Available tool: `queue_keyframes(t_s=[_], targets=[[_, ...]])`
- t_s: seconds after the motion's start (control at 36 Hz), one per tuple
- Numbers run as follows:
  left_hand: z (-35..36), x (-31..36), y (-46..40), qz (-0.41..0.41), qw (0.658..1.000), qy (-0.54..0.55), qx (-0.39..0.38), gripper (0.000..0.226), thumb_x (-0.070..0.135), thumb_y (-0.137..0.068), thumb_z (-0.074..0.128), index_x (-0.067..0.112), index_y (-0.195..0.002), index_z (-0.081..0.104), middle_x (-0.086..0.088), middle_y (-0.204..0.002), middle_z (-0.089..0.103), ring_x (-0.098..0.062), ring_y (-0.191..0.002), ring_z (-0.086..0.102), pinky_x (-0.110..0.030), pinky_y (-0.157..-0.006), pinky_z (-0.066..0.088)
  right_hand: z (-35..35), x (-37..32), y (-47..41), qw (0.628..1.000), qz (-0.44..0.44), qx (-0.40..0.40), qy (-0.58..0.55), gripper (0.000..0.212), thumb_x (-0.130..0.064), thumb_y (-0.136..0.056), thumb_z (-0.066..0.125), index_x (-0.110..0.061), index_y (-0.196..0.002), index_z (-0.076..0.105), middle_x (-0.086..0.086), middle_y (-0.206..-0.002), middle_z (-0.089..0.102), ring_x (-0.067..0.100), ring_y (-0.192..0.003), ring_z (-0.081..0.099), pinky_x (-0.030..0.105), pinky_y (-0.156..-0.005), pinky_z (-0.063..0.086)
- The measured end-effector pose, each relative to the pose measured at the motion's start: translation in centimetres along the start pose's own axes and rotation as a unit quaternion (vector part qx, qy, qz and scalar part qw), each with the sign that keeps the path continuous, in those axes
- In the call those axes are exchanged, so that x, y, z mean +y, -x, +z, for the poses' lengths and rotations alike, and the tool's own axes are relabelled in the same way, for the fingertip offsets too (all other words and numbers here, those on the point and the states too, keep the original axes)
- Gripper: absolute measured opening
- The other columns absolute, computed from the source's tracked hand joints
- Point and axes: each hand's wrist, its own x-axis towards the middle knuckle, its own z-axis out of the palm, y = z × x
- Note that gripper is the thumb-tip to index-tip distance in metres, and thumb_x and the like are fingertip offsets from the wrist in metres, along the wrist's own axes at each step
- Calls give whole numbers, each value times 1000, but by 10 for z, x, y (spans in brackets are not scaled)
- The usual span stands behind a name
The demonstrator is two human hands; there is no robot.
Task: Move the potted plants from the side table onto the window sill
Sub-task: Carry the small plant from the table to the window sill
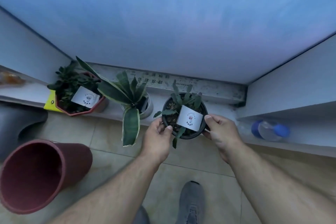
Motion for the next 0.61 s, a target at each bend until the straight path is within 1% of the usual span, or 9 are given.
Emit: queue_keyframes(t_s=[0.08,0.14,0.22,0.31,0.39,0.44,0.5,0.56,0.61], targets=[[3,-9,-16,-3,1000,7,6,34,7,-99,54,35,-119,61,9,-113,74,-8,-105,69,-36,-101,52,6,5,-14,1000,6,0,2,28,-14,-102,55,-17,-91,80,3,-91,76,20,-89,70,45,-94,59],[5,-14,-25,-7,1000,18,9,33,5,-99,53,33,-115,61,7,-113,74,-10,-104,68,-34,-97,52,8,12,-24,1000,10,-2,8,27,-15,-103,54,-18,-96,80,5,-98,77,22,-96,71,43,-94,59],[7,-19,-35,-12,999,27,15,33,4,-99,52,34,-111,59,5,-112,73,-11,-101,69,-33,-94,52,12,20,-35,1000,19,-2,14,25,-17,-102,55,-14,-108,79,6,-107,78,26,-108,71,41,-93,59],[9,-24,-43,-10,999,24,22,31,5,-98,54,31,-112,61,5,-110,73,-13,-103,69,-39,-98,52,14,22,-42,1000,17,2,16,25,-17,-103,55,-16,-103,80,9,-108,78,25,-108,71,35,-89,59],[13,-28,-48,-5,999,13,31,29,8,-97,57,37,-103,61,6,-110,74,-16,-109,68,-45,-102,52,13,19,-47,1000,14,4,10,25,-17,-103,54,-21,-97,78,12,-109,76,24,-108,71,29,-82,58],[15,-29,-50,-8,999,13,35,28,10,-97,58,38,-102,60,6,-112,73,-15,-109,67,-47,-103,51,12,19,-50,1000,13,2,13,24,-17,-103,54,-19,-100,78,12,-109,76,25,-109,70,30,-85,58],[14,-29,-50,-12,999,11,38,28,12,-97,59,39,-103,59,7,-113,73,-14,-110,67,-49,-103,51,11,19,-51,1000,14,1,20,24,-19,-103,54,-21,-100,78,10,-108,77,26,-110,70,35,-89,59],[14,-28,-50,-13,999,1,39,27,13,-97,59,39,-102,59,6,-114,72,-15,-111,66,-50,-103,51,11,19,-50,999,15,1,32,26,-21,-103,55,-25,-97,79,12,-107,77,29,-110,70,44,-93,59],[14,-25,-48,-20,999,-13,33,26,12,-98,57,37,-106,59,6,-114,73,-14,-110,67,-50,-103,50,11,17,-48,999,19,5,46,29,-24,-103,55,-29,-90,80,20,-108,74,35,-111,68,54,-96,57]])
